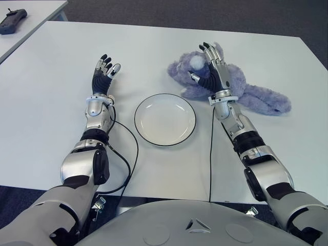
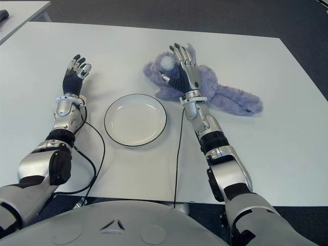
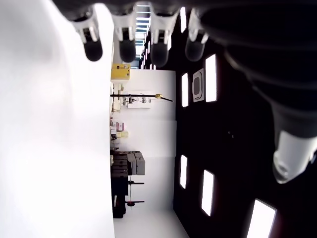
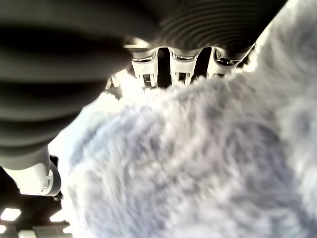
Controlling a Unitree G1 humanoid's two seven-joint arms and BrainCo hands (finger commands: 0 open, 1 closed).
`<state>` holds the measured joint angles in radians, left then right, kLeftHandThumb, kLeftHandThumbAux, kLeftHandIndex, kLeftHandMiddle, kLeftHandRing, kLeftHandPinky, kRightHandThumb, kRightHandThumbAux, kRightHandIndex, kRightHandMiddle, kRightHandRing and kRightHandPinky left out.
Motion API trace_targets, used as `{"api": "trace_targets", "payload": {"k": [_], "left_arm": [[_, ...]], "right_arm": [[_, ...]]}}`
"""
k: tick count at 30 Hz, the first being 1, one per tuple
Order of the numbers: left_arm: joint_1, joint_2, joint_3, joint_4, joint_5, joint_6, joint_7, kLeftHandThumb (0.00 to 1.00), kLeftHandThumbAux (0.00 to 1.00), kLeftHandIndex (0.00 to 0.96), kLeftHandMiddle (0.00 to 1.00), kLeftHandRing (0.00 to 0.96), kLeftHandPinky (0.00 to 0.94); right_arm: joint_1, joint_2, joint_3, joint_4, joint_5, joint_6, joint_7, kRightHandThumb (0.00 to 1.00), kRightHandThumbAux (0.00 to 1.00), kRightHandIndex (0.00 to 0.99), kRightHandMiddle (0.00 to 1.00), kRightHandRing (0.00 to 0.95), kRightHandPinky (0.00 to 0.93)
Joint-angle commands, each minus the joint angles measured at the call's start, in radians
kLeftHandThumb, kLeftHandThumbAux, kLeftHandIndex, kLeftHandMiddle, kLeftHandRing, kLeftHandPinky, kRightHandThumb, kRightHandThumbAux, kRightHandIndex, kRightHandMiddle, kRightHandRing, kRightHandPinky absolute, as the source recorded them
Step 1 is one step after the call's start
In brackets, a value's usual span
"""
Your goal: Put the doll into the plate.
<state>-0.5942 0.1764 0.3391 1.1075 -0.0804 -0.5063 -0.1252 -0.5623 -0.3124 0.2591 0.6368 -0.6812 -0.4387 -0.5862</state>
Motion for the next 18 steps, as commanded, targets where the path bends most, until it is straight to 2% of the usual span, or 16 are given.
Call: {"api": "trace_targets", "payload": {"k": [1, 10, 14, 18], "left_arm": [[0.241, -0.075, 0.017, 0.185, -0.026, 0.077, -0.006, 0.0, 0.551, 0.02, 0.09, 0.038, 0.0], [0.239, -0.075, 0.019, 0.185, -0.028, 0.08, -0.011, 0.0, 0.553, 0.024, 0.085, 0.036, 0.0], [0.239, -0.076, 0.02, 0.185, -0.03, 0.079, -0.012, 0.0, 0.552, 0.026, 0.085, 0.036, 0.0], [0.24, -0.077, 0.025, 0.185, -0.036, 0.079, -0.018, 0.0, 0.558, 0.03, 0.093, 0.044, 0.0]], "right_arm": [[0.051, 0.017, 0.012, -0.037, 0.003, -0.08, -0.062, 0.487, 0.512, 0.085, 0.15, 0.151, 0.185], [0.05, 0.018, 0.024, -0.012, 0.012, -0.253, -0.115, 0.551, 0.497, 0.113, 0.224, 0.227, 0.221], [0.048, 0.02, 0.028, -0.007, -0.006, -0.288, -0.142, 0.554, 0.494, 0.12, 0.229, 0.231, 0.222], [0.047, 0.02, 0.033, -0.016, -0.026, -0.316, -0.167, 0.571, 0.491, 0.199, 0.25, 0.251, 0.265]]}}
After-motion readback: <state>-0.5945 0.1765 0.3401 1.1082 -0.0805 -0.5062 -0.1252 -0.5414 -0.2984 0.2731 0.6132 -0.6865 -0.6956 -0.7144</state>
